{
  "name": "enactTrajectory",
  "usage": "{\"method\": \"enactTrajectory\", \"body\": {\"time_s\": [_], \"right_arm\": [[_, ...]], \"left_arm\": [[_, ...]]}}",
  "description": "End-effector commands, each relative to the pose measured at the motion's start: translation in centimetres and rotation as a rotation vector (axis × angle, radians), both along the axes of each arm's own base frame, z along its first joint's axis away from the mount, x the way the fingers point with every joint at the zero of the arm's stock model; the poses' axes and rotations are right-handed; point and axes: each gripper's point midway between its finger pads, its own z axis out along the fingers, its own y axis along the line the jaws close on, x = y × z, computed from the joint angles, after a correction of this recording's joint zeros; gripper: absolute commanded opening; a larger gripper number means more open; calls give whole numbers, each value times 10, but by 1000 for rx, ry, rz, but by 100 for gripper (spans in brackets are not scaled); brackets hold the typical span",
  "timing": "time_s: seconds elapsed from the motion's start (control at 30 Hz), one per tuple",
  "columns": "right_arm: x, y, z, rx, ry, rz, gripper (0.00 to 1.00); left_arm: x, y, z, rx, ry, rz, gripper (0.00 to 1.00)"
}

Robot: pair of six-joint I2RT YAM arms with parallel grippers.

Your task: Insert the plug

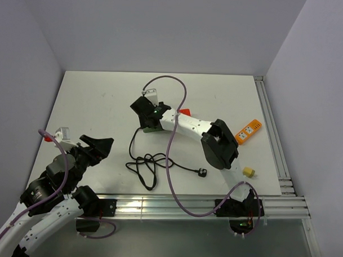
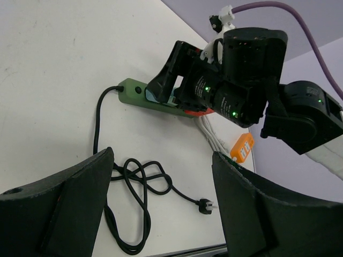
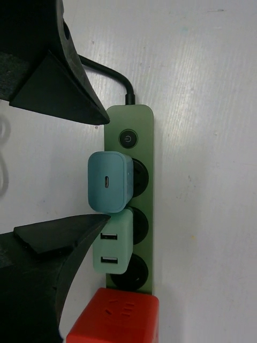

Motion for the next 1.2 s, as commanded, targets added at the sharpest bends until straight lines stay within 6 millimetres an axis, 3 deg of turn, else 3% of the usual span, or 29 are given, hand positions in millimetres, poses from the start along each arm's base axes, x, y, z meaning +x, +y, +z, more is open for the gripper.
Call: {"method": "enactTrajectory", "body": {"time_s": [0.0,0.2,0.3,0.33,0.4,0.43,0.47,0.5,0.53,0.67,0.7,0.73,0.77,0.8,0.87,0.9,0.93,1.0,1.07,1.1,1.17], "right_arm": [[6,-11,16,-44,-30,-61,75],[3,-11,27,-38,-56,-67,75],[-3,-12,50,-7,-101,-64,74],[-5,-15,67,15,-122,-66,74],[-13,-22,74,21,-128,-62,74],[-17,-28,93,52,-151,-64,74],[-20,-31,98,62,-157,-64,74],[-23,-41,98,50,-157,-77,74],[-25,-50,112,68,-175,-91,74],[-39,-95,122,22,-155,-165,74],[-43,-107,116,11,-141,-188,74],[-48,-119,125,33,-148,-207,74],[-48,-135,125,35,-142,-241,74],[-53,-150,113,27,-118,-269,74],[-57,-181,121,94,-110,-329,75],[-64,-199,108,90,-86,-370,75],[-70,-215,118,134,-107,-402,79],[-79,-260,107,128,-109,-547,90],[-97,-293,116,128,-143,-631,100],[-107,-312,118,159,-164,-703,100],[-124,-331,109,155,-143,-750,100]], "left_arm": [[1,-2,17,-34,-33,-5,80],[0,-1,16,-32,-32,-2,80],[0,-1,16,-32,-32,-5,80],[0,-2,16,-32,-34,-10,80],[1,-5,17,-33,-36,-18,80],[2,-7,16,-26,-34,-27,80],[1,-10,19,-34,-41,-42,80],[2,-13,17,-30,-35,-48,80],[4,-16,15,-24,-26,-54,80],[6,-26,13,-18,-18,-92,80],[6,-30,15,-25,-23,-108,80],[7,-32,14,-22,-25,-116,80],[7,-35,15,-22,-27,-125,80],[6,-39,17,-25,-35,-146,80],[6,-44,16,-21,-33,-170,81],[4,-48,19,-22,-42,-198,81],[5,-52,18,-16,-34,-213,81],[4,-57,18,-10,-30,-239,81],[3,-66,15,-6,-18,-279,81],[2,-70,11,-2,-11,-298,81],[3,-76,8,-8,-4,-318,82]]}}
